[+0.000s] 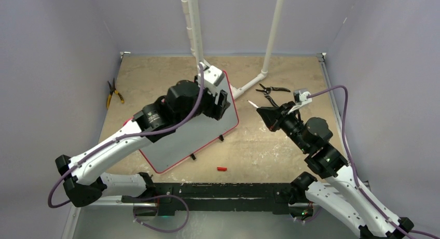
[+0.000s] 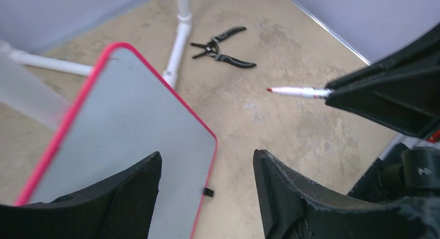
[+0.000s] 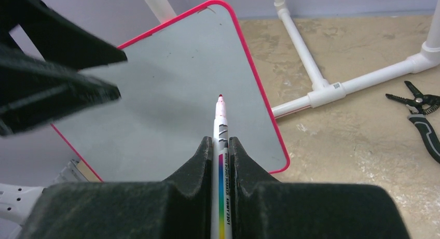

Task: Write a sentence on the whiteboard
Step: Place the pen cap at the center of the board, then write a sentence on the whiteboard.

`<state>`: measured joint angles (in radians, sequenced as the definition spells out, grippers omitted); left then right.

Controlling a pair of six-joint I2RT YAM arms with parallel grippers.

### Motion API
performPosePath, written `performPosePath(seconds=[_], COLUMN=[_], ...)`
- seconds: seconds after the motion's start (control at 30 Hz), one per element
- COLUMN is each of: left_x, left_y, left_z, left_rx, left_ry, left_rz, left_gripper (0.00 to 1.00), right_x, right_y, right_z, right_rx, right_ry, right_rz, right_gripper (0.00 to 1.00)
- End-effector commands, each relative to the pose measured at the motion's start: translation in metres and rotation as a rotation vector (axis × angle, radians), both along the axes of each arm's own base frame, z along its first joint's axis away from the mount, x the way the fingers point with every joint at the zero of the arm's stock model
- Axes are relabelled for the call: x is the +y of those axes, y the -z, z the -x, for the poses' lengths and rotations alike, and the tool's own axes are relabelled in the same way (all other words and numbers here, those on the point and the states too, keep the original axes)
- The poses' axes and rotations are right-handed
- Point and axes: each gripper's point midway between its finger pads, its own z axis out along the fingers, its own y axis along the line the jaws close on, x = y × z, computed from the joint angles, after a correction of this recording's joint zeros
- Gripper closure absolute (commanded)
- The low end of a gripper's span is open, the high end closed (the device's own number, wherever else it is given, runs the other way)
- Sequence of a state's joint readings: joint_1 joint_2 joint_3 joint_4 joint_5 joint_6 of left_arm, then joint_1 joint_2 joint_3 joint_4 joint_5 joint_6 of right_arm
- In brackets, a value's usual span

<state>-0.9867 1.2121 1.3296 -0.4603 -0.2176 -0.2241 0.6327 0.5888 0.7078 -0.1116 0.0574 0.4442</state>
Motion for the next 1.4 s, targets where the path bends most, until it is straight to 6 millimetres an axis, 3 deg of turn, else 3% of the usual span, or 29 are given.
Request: performPosePath(seconds=[0.0,0.13,0.23,0.47,0.57,0.77,0.97,1.37], left_x=[0.037,0.068,0.086,0.123,0.127,0.123,0.137,0.136], left_y=[-0.05,-0.071,-0.076,-0.049,-0.033,-0.022,0.001,0.016], left_z=[-0.017,-0.04,-0.053,-0.08,-0.083,-0.078,-0.084,-0.084], left_rx=[-0.108,-0.145,-0.154,-0.094,-0.067,-0.047,-0.008,0.016], left_ry=[-0.051,-0.131,-0.167,-0.137,-0.075,0.067,0.051,0.115], left_rz=[0.009,0.032,0.023,0.013,0.024,0.089,0.073,0.121], left_gripper=[0.37,0.37,0.37,0.36,0.36,0.37,0.41,0.7], right_x=[0.013,0.039,0.058,0.115,0.138,0.187,0.236,0.317], right_y=[-0.011,-0.016,-0.017,-0.025,-0.027,-0.034,-0.029,-0.02], right_z=[0.003,0.016,0.025,0.051,0.058,0.068,0.069,0.074], right_rx=[-0.075,-0.14,-0.168,-0.208,-0.217,-0.242,-0.243,-0.264], right_ry=[-0.079,-0.251,-0.373,-0.544,-0.6,-0.641,-0.673,-0.732], right_rz=[-0.003,0.014,0.02,0.012,-0.014,-0.044,-0.031,0.011], right_gripper=[1.0,1.0,1.0,1.0,1.0,1.0,1.0,1.0])
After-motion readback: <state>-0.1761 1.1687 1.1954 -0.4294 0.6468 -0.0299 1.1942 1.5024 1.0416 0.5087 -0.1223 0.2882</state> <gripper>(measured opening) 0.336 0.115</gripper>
